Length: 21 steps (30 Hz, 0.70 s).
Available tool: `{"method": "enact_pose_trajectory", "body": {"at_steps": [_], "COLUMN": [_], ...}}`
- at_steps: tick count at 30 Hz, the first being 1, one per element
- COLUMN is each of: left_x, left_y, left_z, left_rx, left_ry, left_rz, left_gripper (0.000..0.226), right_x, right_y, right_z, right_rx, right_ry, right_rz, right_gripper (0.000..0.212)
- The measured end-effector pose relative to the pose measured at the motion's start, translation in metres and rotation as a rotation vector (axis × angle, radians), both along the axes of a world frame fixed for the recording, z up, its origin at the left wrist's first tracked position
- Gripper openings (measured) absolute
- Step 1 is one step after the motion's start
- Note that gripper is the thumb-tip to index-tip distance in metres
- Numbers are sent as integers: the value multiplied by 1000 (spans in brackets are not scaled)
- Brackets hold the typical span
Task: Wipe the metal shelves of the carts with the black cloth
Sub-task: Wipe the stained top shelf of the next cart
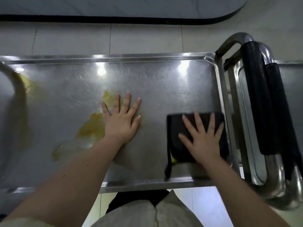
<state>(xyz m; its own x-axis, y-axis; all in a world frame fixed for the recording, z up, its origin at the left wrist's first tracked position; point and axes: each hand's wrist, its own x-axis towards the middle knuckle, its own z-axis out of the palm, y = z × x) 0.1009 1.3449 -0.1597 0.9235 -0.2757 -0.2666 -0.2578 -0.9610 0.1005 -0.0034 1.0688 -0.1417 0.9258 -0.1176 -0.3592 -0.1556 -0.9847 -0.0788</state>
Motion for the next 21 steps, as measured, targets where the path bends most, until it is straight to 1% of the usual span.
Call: {"method": "enact_pose_trajectory", "body": {"at_steps": [3,5,6,8,11,15,17,19,21], "left_x": [0,0,0,1,2,3,2,2,5], "left_y": [2,2,2,2,1,1,2,2,9], "left_z": [-2,-5,-5,-5,-2,-1,1,5,13], "left_rx": [-14,-1,4,0,8,-12,-14,-33,-119], "left_ry": [-18,-18,-13,-4,0,15,33,62,64], "left_rz": [-8,-13,-12,-4,1,5,1,-13,3], "left_gripper": [60,60,60,61,60,60,60,58,56], "right_x": [120,182,199,204,152,13,-48,-75,-77], "right_y": [-12,-16,-16,-11,6,50,74,85,87], "right_z": [-2,0,0,-2,-3,-1,-1,-3,-2], "right_rx": [-14,8,17,-7,-61,10,24,9,-8], "right_ry": [-25,-4,3,0,-29,-55,-30,7,9], "right_rz": [-50,-72,-89,-96,-34,79,112,115,96], "right_gripper": [67,68,69,71,74,75,74,73,72]}}
